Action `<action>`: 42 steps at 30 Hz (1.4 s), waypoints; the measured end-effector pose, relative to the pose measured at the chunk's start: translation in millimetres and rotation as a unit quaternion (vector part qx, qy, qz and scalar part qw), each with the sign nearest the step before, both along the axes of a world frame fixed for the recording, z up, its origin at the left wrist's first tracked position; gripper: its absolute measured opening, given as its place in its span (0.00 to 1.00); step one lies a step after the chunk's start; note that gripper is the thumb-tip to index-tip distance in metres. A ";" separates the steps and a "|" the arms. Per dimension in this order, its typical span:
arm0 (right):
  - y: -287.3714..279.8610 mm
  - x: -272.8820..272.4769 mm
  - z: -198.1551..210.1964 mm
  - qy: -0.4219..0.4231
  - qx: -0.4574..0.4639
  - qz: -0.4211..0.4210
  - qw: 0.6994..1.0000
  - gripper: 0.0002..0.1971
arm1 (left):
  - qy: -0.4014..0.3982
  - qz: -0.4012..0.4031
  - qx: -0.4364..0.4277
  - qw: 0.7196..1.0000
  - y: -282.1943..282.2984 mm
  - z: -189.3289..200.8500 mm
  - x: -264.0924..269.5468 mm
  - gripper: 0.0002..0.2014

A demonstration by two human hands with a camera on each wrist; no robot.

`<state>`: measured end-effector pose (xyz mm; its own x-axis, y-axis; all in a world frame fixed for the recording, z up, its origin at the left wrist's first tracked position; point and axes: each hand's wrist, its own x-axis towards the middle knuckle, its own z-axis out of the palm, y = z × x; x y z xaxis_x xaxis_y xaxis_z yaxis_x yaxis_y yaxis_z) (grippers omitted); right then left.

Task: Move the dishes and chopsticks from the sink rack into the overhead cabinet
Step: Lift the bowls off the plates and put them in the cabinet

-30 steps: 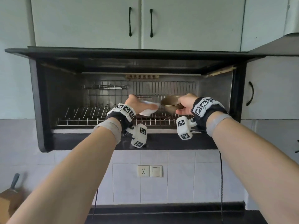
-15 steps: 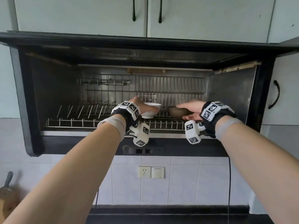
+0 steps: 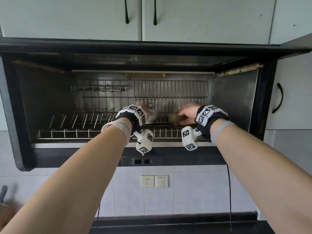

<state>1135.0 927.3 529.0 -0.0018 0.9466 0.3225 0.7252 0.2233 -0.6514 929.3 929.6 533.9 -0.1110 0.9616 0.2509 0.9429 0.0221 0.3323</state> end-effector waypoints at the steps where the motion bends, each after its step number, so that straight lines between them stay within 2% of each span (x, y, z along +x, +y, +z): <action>1: 1.0 -2.0 1.0 -0.028 -0.002 0.005 1.000 0.24 | 0.003 -0.001 -0.016 1.000 8.1 0.4 -0.9 0.24; 3: 6.1 -1.8 -0.2 -0.046 -0.002 0.010 0.999 0.24 | 0.003 -0.015 -0.026 1.000 37.1 -4.9 -7.8 0.31; 4: 7.1 -2.6 -0.8 -0.039 -0.011 0.005 0.999 0.24 | 0.004 -0.024 -0.022 0.999 48.1 -8.1 -10.7 0.31; 5: 9.3 -1.1 -3.1 -0.004 -0.027 0.000 1.000 0.23 | 0.014 -0.026 -0.023 0.999 48.6 -8.1 -10.0 0.29; 7: 12.4 2.6 0.6 0.139 -0.058 0.029 0.988 0.21 | 0.048 -0.006 -0.013 0.999 11.6 -0.1 -3.7 0.25; 8: 15.7 1.1 1.2 0.177 -0.027 0.008 0.984 0.20 | 0.050 0.010 -0.004 0.999 2.1 1.0 -2.7 0.22; 10: 19.3 -0.7 4.9 0.181 -0.026 -0.032 0.983 0.11 | 0.054 0.022 0.031 0.998 -5.6 3.2 -0.4 0.19; 12: 17.2 -7.4 10.1 0.172 -0.040 -0.029 0.984 0.04 | 0.008 0.005 0.062 0.998 -10.4 7.4 -1.4 0.18; 15: 16.5 -16.2 11.4 0.163 -0.067 -0.012 0.984 0.07 | -0.020 -0.027 0.026 0.999 -6.6 10.3 -5.4 0.17; 18: 17.9 -18.9 7.6 0.133 -0.089 -0.009 0.987 0.12 | -0.085 -0.023 0.048 0.995 0.6 8.2 -6.4 0.13; 19: 18.9 -18.5 6.1 0.128 -0.093 -0.006 0.987 0.13 | -0.085 -0.024 0.036 0.995 -0.7 8.0 -6.4 0.10; 23: 21.3 -14.0 6.7 0.087 -0.105 -0.006 0.991 0.14 | -0.078 -0.044 -0.017 0.996 -2.4 7.7 -5.7 0.09; 25: 19.1 -10.2 7.5 0.070 -0.111 -0.003 0.991 0.13 | -0.065 -0.051 -0.037 0.996 2.3 5.9 -4.0 0.14; 27: 15.8 -7.1 8.8 0.074 -0.116 0.004 0.990 0.12 | -0.055 -0.053 -0.019 0.997 -1.2 4.0 -1.9 0.19; 29: 14.3 -3.6 10.0 0.081 -0.116 0.008 0.990 0.13 | -0.029 -0.049 -0.004 0.998 -5.3 2.5 -0.3 0.19; 31: 11.1 -1.8 11.2 0.096 -0.103 0.016 0.990 0.15 | -0.037 -0.041 0.014 0.998 -6.7 3.0 -0.1 0.19; 34: -3.9 -0.8 13.2 0.124 -0.071 0.035 0.989 0.16 | -0.118 -0.035 0.066 0.990 -27.5 7.3 7.1 0.16; 37: -37.3 -3.6 14.8 0.197 -0.018 0.066 0.978 0.12 | -0.158 -0.093 0.111 0.977 -60.1 12.2 15.2 0.13; 38: -52.1 -5.2 14.1 0.209 0.000 0.075 0.975 0.11 | -0.203 -0.101 0.124 0.966 -70.5 11.1 17.9 0.13; 40: -81.7 -7.6 7.5 0.205 0.032 0.094 0.974 0.09 | -0.337 -0.100 0.168 0.921 -89.1 4.7 22.2 0.11; 42: -109.1 -9.8 -6.6 0.212 0.051 0.115 0.969 0.08 | -0.358 -0.075 0.210 0.907 -116.0 -11.8 28.0 0.08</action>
